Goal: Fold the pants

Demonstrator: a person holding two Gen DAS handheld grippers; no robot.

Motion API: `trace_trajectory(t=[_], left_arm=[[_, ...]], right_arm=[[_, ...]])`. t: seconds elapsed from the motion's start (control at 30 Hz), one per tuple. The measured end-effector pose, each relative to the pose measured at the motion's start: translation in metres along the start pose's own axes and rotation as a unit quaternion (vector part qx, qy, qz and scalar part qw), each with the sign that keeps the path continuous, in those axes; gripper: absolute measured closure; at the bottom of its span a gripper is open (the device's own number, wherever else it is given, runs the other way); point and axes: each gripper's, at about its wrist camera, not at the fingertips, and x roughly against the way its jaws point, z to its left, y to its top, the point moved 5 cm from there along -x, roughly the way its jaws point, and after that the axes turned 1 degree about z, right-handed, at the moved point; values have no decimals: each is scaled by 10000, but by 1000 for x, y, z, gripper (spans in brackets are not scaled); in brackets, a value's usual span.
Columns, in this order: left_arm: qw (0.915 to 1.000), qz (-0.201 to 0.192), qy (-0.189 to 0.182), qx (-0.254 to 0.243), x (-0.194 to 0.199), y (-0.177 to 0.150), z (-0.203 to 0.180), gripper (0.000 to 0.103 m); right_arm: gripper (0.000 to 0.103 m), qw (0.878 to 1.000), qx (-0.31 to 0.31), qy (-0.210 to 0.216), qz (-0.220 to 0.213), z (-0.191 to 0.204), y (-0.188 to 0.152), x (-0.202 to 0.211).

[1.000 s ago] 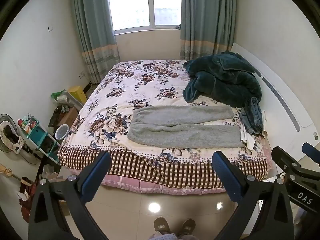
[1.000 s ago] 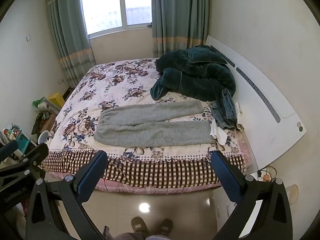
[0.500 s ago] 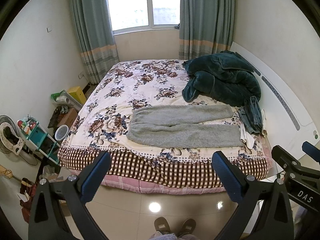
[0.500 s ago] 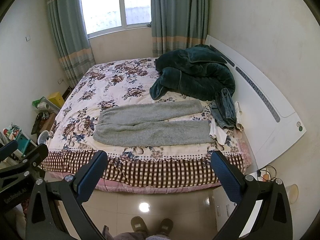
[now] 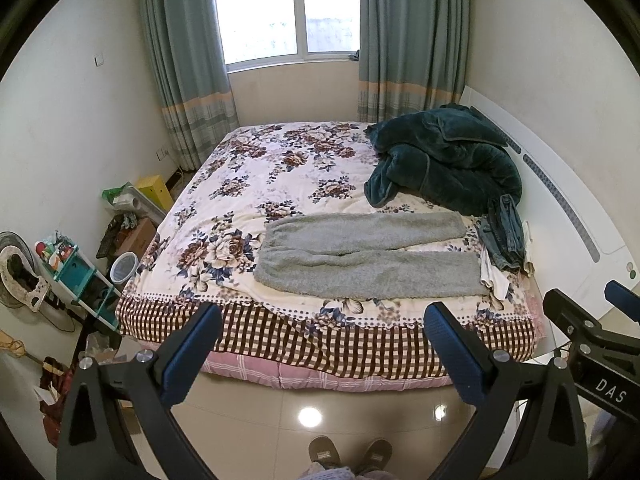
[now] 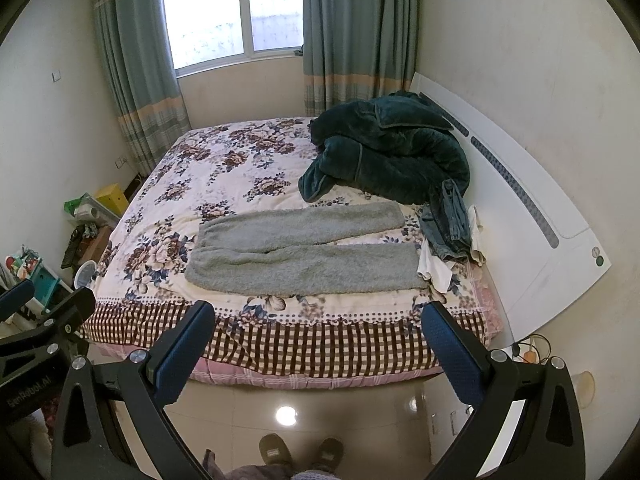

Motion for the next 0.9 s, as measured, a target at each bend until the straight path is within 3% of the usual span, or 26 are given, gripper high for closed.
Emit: trace_trajectory(t=[0.9], left_arm=[[10000, -6, -25, -7, -2, -2, -1, 0]], right_arm=[[0, 10000, -2, 14, 17, -1, -1, -1]])
